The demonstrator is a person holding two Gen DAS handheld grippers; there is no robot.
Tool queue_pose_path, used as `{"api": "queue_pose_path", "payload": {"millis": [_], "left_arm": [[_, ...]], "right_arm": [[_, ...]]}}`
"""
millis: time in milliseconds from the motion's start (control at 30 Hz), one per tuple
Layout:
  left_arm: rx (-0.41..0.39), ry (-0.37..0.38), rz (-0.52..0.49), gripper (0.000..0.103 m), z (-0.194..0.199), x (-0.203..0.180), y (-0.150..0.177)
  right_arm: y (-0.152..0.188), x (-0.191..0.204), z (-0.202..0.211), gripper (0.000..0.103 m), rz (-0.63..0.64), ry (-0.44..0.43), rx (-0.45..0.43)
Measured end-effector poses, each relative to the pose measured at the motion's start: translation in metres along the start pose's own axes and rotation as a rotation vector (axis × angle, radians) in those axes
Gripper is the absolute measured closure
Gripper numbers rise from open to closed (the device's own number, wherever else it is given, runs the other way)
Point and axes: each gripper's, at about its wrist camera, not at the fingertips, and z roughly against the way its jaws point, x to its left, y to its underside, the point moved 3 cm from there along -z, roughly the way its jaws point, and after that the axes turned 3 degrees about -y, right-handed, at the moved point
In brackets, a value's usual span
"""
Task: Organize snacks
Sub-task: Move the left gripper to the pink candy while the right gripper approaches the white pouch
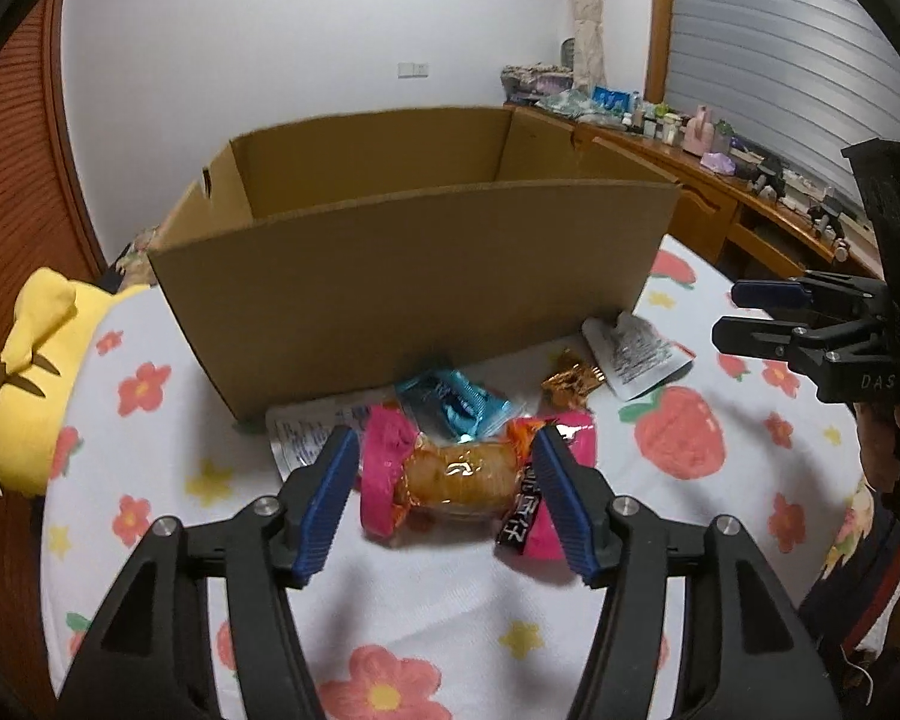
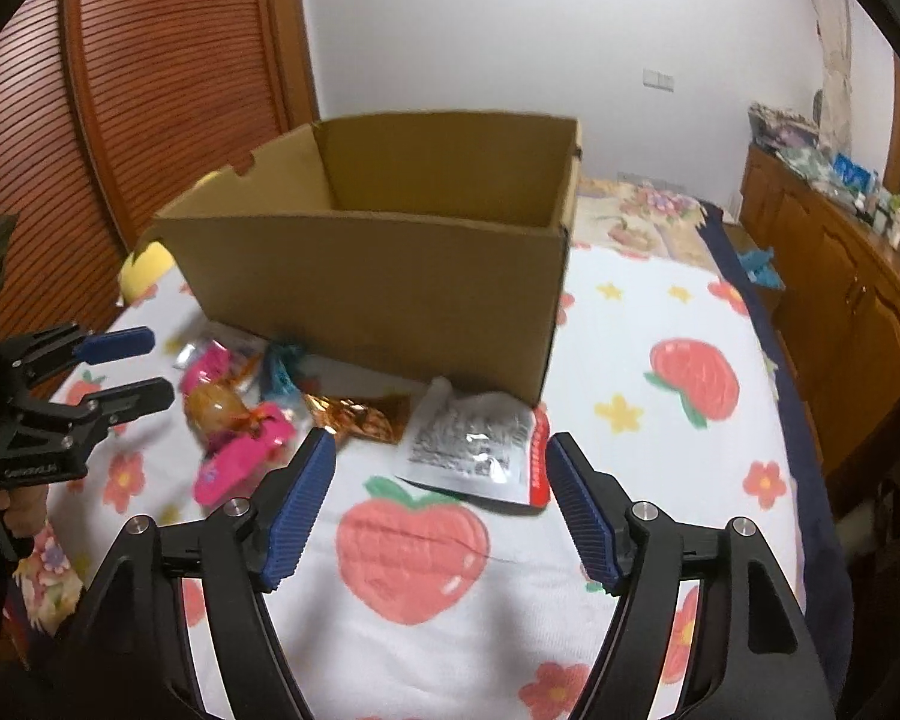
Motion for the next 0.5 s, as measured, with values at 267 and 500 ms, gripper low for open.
{"api": "queue_pose_path", "payload": {"millis": [267,500], "left_arm": [[0.029,0.004,0.013,0.040,-0.018,0.000,0.011],[0.059,0.018,0.015,0.037,-0.029,-0.006,0.020]], "right_arm": [[0.005,-0.023,-0.039,0.027,-0.042,0.009,0.061],[-0.004,-0.024,-0.065,0.027,-0.032,-0.013,0.069]]}}
